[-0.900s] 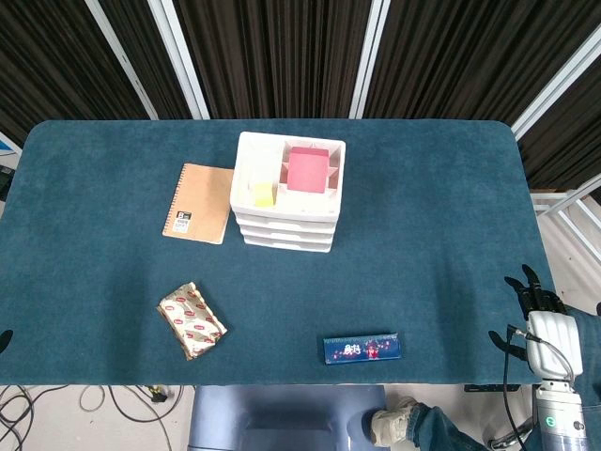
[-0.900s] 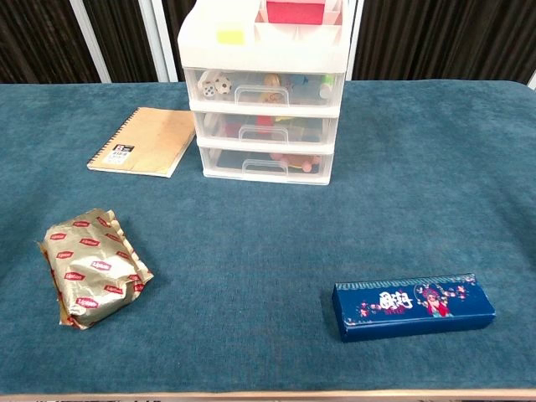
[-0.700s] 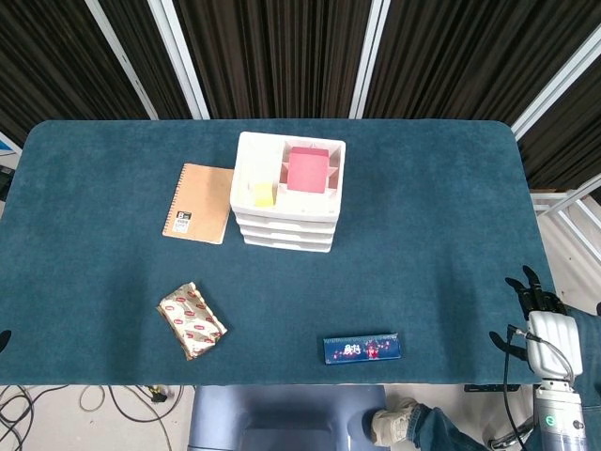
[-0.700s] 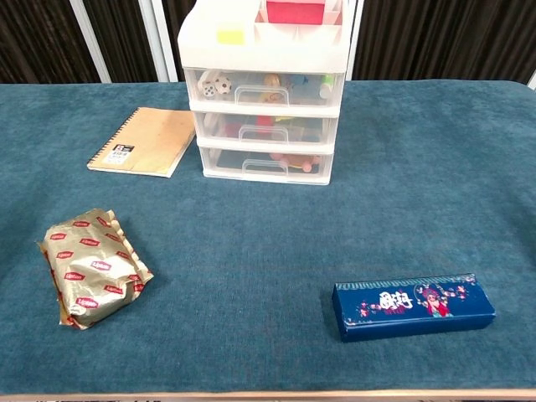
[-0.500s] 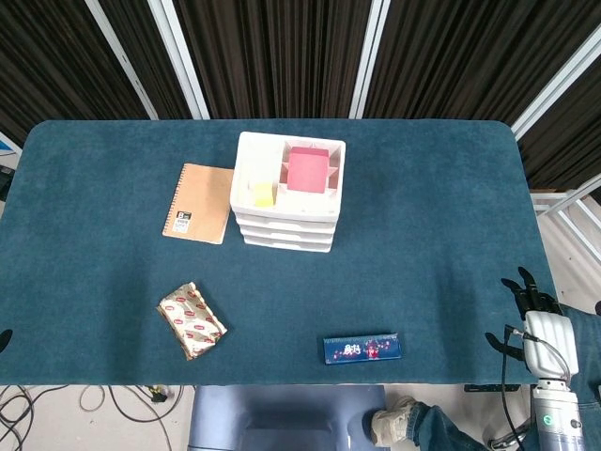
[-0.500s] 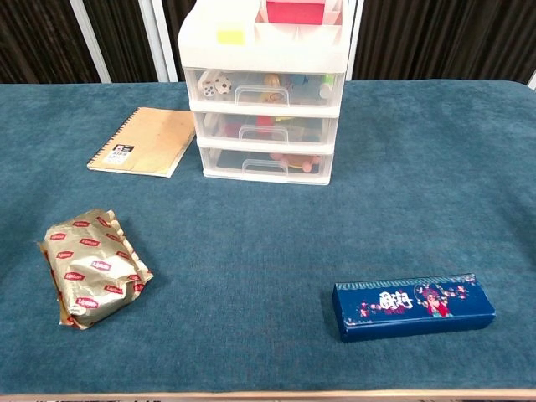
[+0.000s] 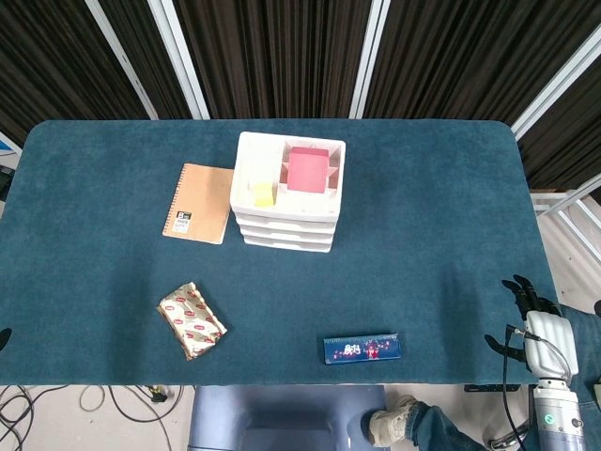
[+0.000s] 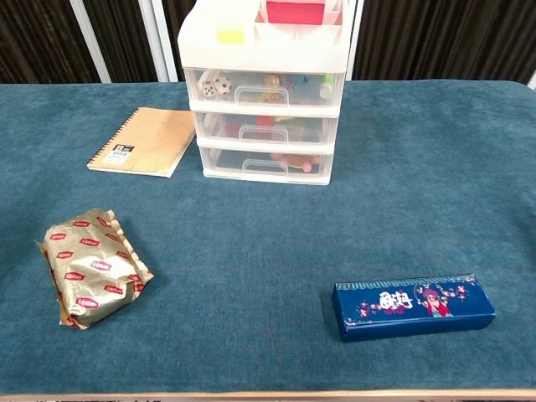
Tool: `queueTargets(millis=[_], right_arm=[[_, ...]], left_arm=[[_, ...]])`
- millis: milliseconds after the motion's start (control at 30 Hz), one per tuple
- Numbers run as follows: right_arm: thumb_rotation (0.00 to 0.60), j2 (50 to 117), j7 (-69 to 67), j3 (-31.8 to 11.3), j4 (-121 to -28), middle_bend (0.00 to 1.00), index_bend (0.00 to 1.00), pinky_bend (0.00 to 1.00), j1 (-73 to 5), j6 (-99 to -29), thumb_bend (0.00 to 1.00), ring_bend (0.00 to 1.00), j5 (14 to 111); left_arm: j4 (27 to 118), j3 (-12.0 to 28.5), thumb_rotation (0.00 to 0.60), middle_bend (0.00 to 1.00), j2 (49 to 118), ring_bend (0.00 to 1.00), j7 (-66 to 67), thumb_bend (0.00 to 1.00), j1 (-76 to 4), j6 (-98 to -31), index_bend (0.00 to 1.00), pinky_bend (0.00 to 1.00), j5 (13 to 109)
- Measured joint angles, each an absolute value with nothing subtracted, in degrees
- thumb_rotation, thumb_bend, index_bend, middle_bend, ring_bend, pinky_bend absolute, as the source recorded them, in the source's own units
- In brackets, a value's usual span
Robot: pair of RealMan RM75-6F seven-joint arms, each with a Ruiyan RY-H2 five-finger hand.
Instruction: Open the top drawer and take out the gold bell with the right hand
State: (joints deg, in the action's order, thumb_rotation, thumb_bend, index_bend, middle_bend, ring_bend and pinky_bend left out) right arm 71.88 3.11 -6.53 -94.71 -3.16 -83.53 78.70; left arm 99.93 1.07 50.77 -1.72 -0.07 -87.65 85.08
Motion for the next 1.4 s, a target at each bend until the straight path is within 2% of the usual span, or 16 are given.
queueTargets(millis=[67,233,333,400,500,600,900,1400], right_arm=[[0.6,71.7,1.5,-6.4,-95.3,0.26,0.19,0.48,-3.3,-82.9,0.32,0.47,78.7],[0.6,70.4,-5.9,-5.8,-97.8,0.36,0.19,0.55,-3.7,-80.4,0.35,0.53,79.3],[0.6,69.0,-13.1,-5.0,-99.4,0.42,0.18,0.65,-4.4,-77.4,0.36,0.6,80.6],[0.6,68.2,-16.8,-4.5,-100.0,0.49,0.17,0.74,-5.2,-75.1,0.42,0.67,81.5],[0.6,66.9,-21.2,-4.3,-100.9,0.57,0.15,0.8,-7.5,-71.0,0.49,0.74,83.0],[0.6,65.9,-25.2,-4.4,-101.9,0.63,0.12,0.82,-9.8,-67.6,0.51,0.76,84.0],[0.6,65.8,-39.5,-5.0,-103.2,0.66,0.03,0.84,-18.3,-57.8,0.55,0.78,87.8],[0.6,77.1,-45.2,-9.5,-101.4,0.71,0.0,0.86,-28.7,-49.8,0.65,0.82,84.4]], left_arm=[[100.1,1.1,0.6,0.0,50.8,0.01,-1.7,0.24,-0.1,-87.7,0.11,0.0,85.1],[100.9,1.1,0.6,0.0,50.7,0.01,-1.4,0.25,0.0,-88.2,0.11,0.0,85.6],[101.3,1.2,0.6,0.0,50.6,0.01,-1.3,0.24,0.0,-88.5,0.11,0.0,85.6],[101.4,1.3,0.6,0.0,50.5,0.01,-1.5,0.24,0.0,-88.2,0.11,0.0,85.3],[101.3,1.2,0.6,0.0,50.3,0.01,-1.7,0.24,0.0,-87.9,0.11,0.0,85.1],[101.2,1.3,0.6,0.0,50.3,0.01,-2.0,0.24,0.0,-87.6,0.11,0.0,84.7],[101.3,1.1,0.6,0.0,50.2,0.01,-1.8,0.24,-0.1,-86.9,0.11,0.0,84.1],[101.1,1.1,0.6,0.0,50.2,0.01,-1.7,0.24,-0.6,-85.3,0.11,0.0,83.0]])
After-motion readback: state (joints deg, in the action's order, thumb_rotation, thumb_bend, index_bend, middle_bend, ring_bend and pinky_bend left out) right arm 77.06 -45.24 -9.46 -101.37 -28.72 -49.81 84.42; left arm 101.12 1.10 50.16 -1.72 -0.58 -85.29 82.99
